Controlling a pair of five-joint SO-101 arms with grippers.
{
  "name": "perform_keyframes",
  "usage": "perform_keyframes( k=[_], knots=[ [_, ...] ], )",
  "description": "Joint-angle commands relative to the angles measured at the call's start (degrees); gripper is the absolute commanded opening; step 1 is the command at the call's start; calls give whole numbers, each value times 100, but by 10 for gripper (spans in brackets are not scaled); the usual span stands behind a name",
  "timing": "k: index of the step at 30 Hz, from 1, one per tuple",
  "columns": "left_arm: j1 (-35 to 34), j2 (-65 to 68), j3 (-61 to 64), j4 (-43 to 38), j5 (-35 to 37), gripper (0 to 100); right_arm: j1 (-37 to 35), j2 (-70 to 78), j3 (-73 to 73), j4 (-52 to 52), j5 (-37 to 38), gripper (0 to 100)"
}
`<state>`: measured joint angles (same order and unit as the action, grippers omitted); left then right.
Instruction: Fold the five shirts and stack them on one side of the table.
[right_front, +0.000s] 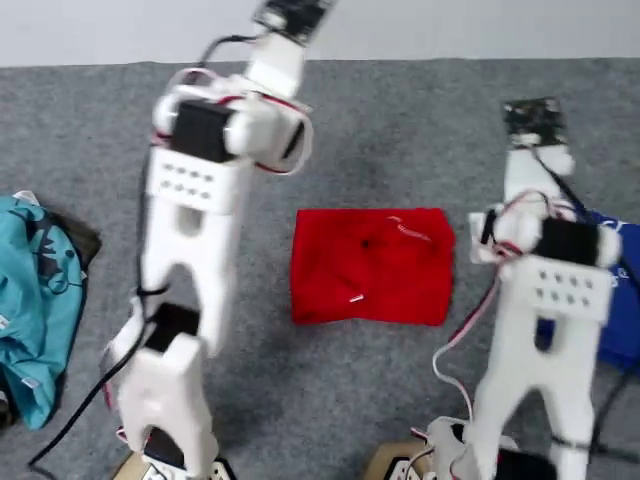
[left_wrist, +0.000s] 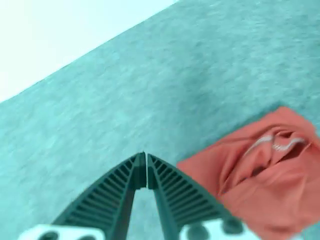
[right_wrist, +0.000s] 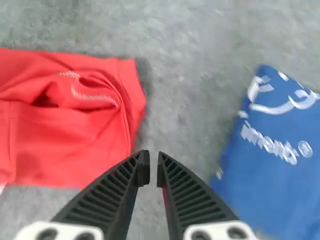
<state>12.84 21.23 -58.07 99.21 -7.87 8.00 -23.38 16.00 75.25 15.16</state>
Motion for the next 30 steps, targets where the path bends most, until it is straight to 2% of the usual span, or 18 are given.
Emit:
perform_keyframes(
  k=[1, 8, 13, 18, 30],
  knots=[
    [-369, -1433, 1191, 149, -404, 6, -295, 752, -369, -382, -62, 39],
    [-835, -3305, 3556, 123, -1178, 8, -927, 2062, -1635, -295, -527, 44],
    [-1160, -3851, 4708, 35, -1609, 8, -1604, 2826, -2532, 215, -545, 77],
    [-1767, -3886, 5095, -9, -1697, 8, -2360, 3336, -3385, 813, -554, 152],
    [-3253, -3886, 5640, -703, -1688, 8, -3486, 4479, -4097, 901, -545, 151]
  ],
)
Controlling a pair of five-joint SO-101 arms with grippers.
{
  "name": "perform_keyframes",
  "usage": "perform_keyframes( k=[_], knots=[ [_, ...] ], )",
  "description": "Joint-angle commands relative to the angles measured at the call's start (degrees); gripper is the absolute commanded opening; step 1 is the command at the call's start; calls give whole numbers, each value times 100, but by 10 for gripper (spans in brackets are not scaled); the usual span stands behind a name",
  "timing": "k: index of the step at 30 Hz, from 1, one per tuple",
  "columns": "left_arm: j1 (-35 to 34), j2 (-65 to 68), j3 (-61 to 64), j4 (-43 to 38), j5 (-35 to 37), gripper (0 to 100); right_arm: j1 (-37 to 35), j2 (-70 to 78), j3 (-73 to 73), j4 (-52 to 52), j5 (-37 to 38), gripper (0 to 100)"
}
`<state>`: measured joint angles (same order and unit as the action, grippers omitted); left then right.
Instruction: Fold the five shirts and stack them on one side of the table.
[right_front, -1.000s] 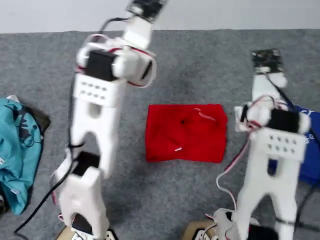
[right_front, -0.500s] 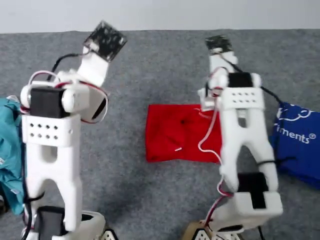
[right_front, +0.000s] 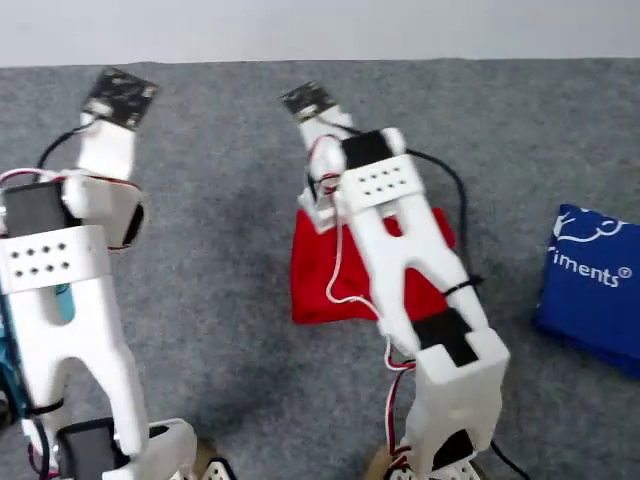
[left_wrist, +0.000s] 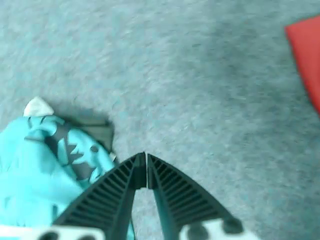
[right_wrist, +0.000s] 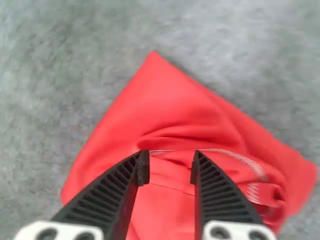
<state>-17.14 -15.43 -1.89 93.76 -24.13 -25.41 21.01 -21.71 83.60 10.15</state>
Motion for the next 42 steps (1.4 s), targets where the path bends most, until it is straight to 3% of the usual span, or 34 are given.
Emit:
perform_keyframes(
  k=[1, 12, 17, 28, 38, 42],
  knots=[
    [-325, -220, 31, -149, -79, 8, -189, 119, -334, 119, -44, 151],
    [-448, -246, 338, -149, -325, 8, -215, 840, -343, 585, -44, 148],
    [-448, -237, 338, -149, -325, 8, -92, 743, -343, 673, 9, 4],
    [-422, -246, 338, -114, -316, 8, 804, 119, -343, 1719, 9, 10],
    [-422, -246, 338, -114, -316, 8, 1763, -136, -308, 1895, 9, 16],
    [-422, -220, 338, -123, -316, 8, 1912, -127, -158, 1895, 9, 99]
  ],
)
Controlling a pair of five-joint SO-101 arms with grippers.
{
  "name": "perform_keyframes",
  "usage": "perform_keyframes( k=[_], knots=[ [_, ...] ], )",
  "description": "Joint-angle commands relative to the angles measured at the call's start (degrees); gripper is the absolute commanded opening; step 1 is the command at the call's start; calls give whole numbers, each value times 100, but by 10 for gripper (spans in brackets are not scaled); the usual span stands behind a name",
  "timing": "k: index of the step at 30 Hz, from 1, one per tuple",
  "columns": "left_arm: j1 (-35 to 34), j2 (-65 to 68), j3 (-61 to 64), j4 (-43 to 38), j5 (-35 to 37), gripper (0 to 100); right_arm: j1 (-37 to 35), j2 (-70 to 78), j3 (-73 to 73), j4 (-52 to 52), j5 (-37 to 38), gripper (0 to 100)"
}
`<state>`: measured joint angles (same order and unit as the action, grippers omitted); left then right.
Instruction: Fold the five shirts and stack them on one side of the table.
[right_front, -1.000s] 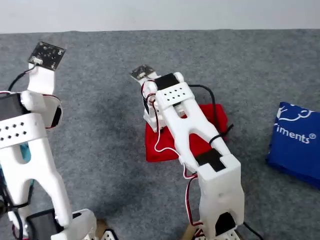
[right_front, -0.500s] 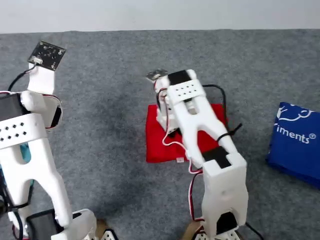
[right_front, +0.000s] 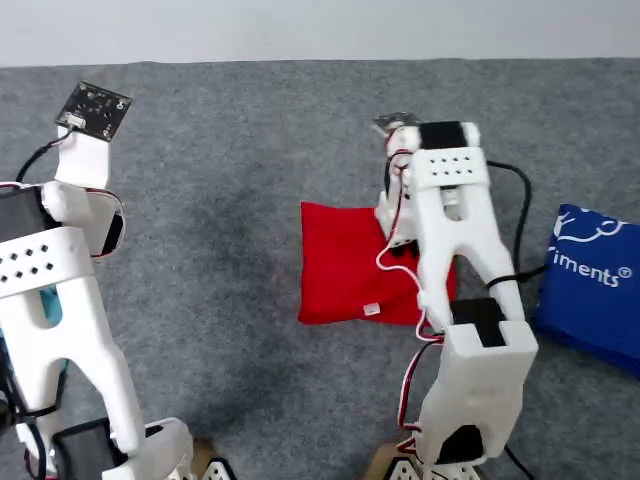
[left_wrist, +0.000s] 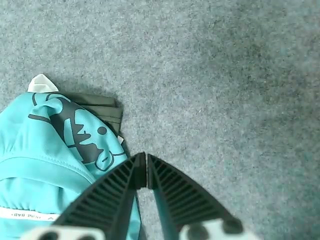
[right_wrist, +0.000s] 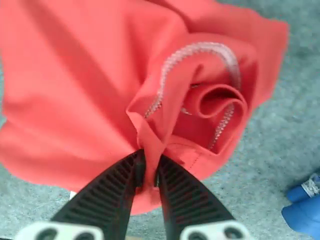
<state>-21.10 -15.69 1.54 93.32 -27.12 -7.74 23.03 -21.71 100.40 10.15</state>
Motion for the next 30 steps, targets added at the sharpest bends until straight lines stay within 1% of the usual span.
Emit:
perform_keyframes(
  k=[1, 2, 4, 13, 16, 18, 22, 26, 30],
  knots=[
    [-26, -193, -4, -88, -18, 8, 154, -330, -62, 215, -9, 129],
    [-26, -193, -4, -97, -18, 8, 180, -347, 62, 215, -9, 154],
    [-26, -193, -4, -105, -18, 8, 251, -356, 229, 215, 0, 173],
    [-18, -185, 4, -114, -35, 8, 646, -382, 475, 224, 18, 173],
    [-9, -185, 4, -114, -35, 8, 655, -532, 475, 251, 18, 173],
    [-9, -185, 4, -114, -35, 8, 479, -760, 422, 224, 18, 173],
    [-9, -185, 4, -114, -35, 8, -189, -1086, 35, 57, 18, 173],
    [114, -193, 180, -281, -35, 8, -646, -1042, -290, -637, 18, 172],
    [334, -211, 277, -299, -26, 8, -866, -576, -308, -1393, 18, 172]
  ],
)
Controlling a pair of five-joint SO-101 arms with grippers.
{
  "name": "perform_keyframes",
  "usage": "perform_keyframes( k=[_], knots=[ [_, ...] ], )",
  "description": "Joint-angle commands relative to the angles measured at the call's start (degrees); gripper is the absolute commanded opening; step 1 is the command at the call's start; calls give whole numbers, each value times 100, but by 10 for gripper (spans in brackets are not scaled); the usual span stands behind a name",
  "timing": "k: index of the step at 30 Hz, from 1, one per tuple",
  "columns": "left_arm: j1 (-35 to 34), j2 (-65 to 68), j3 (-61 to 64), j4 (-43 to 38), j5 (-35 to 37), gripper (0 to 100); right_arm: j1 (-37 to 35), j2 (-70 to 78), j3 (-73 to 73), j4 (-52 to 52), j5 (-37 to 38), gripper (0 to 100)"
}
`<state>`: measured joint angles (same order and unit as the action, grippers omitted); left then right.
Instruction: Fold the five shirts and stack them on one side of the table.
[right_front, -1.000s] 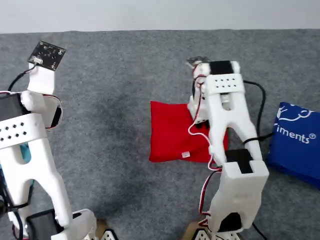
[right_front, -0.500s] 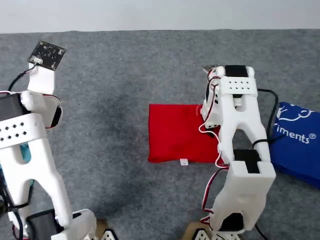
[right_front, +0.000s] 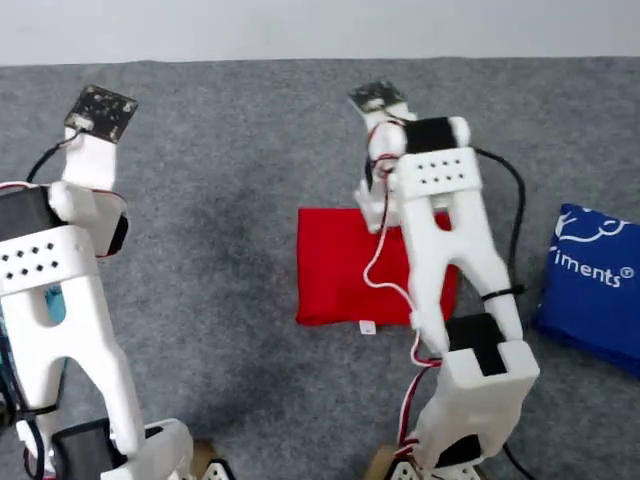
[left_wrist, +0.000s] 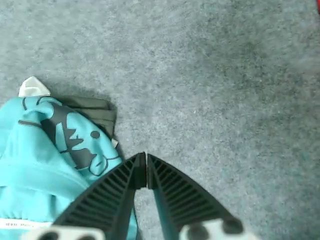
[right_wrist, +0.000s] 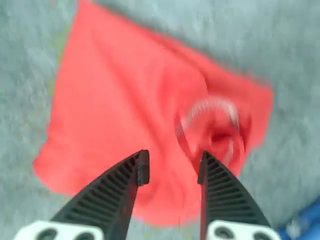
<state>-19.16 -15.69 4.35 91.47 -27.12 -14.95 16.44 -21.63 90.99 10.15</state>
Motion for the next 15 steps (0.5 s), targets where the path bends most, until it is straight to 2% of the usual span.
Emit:
perform_keyframes(
  k=[1, 5, 10, 13, 15],
  knots=[
    [229, -193, -4, -114, -18, 8, -145, 259, -316, -576, 62, 172],
    [826, -114, 268, -642, 44, 8, -57, 637, -369, -716, 536, 172],
    [1829, 360, 708, -1705, 818, 6, 84, 655, -422, -734, 492, 172],
    [2321, 914, 787, -1943, 1196, 6, 233, 655, -422, -734, 484, 162],
    [2549, 1213, 787, -1960, 1327, 5, 338, 655, -431, -743, 484, 120]
  ],
)
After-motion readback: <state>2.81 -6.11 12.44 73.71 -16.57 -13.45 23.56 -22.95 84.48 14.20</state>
